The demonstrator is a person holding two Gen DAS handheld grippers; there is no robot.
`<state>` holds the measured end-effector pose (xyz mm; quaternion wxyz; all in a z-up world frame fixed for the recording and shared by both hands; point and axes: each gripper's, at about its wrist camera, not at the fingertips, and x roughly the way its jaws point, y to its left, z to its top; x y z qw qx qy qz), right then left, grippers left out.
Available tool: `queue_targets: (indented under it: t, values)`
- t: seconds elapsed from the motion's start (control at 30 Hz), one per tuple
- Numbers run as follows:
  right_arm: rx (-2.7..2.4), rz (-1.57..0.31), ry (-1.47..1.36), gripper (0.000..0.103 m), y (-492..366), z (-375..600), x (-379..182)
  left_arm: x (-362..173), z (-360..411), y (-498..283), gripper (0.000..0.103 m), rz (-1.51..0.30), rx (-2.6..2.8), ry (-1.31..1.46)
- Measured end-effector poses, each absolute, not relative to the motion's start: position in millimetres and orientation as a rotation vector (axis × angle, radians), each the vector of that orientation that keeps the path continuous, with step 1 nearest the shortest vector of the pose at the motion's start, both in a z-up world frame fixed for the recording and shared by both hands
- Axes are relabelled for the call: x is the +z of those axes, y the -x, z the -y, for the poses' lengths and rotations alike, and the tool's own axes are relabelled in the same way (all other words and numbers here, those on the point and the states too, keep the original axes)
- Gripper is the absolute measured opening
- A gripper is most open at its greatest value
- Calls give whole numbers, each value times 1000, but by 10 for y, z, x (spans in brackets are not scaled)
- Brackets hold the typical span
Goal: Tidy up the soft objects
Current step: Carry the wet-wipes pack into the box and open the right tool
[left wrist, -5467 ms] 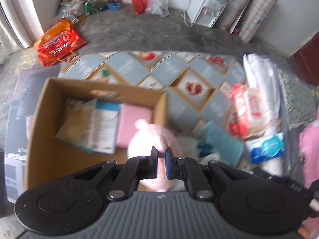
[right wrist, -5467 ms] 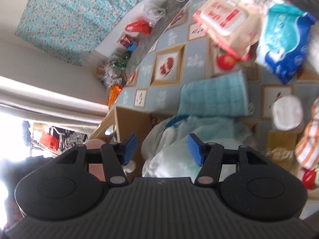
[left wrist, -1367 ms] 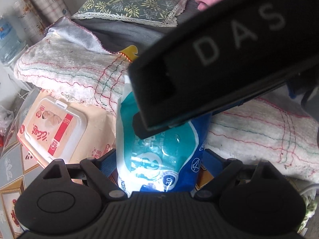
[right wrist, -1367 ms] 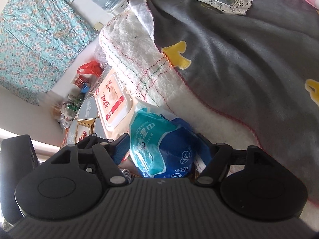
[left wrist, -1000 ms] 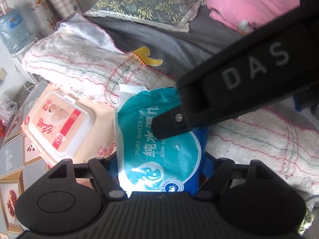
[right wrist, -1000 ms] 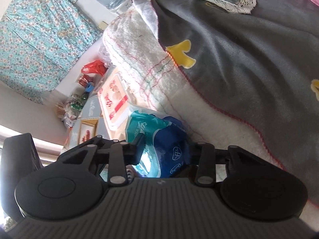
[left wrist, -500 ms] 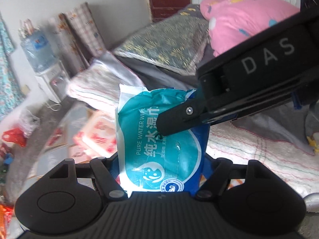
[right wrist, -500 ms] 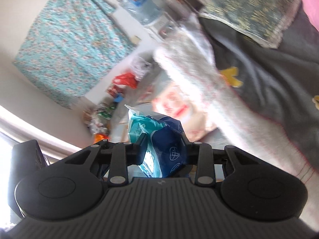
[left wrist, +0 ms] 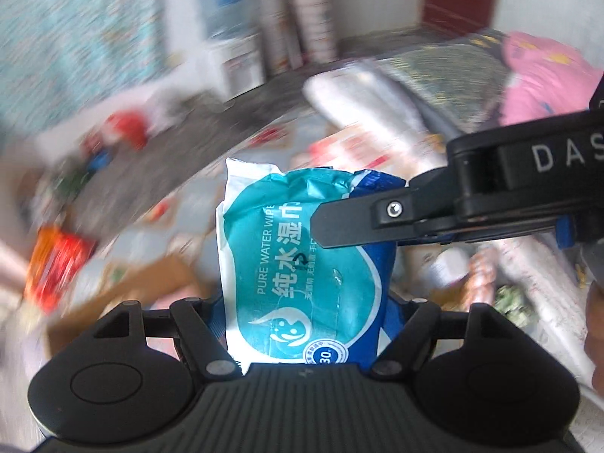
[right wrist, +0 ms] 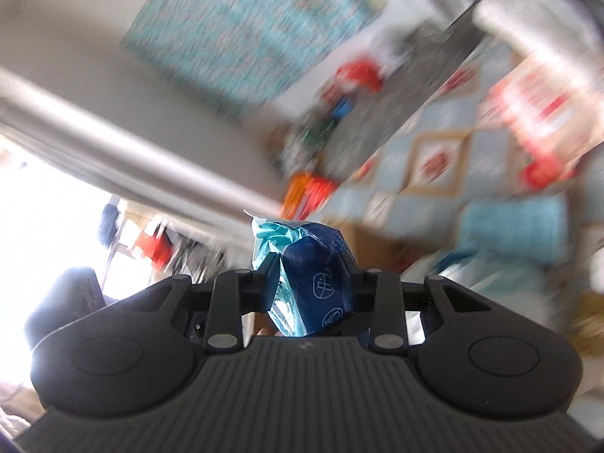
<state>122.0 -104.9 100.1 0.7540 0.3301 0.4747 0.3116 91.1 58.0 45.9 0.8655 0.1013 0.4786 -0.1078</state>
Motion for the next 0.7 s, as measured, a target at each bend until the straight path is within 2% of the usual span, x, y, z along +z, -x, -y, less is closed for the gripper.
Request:
queue_targets:
  t: [0.23, 0.43, 0.53, 0.7]
  values:
    - [806, -1233, -594, 31, -1056, -208, 735, 159, -1509, -680, 76, -1108, -32, -86]
    - [773, -1345, -477, 31, -1025, -747, 357, -339, -1953, -714, 76, -1166, 11, 28]
    - [754, -1368, -406, 33, -1073, -881, 208, -554, -2174, -663, 76, -1181, 12, 72]
    - [702, -1316, -327, 42, -1197, -967, 129, -1027, -2347, -688, 78, -1258, 59, 25]
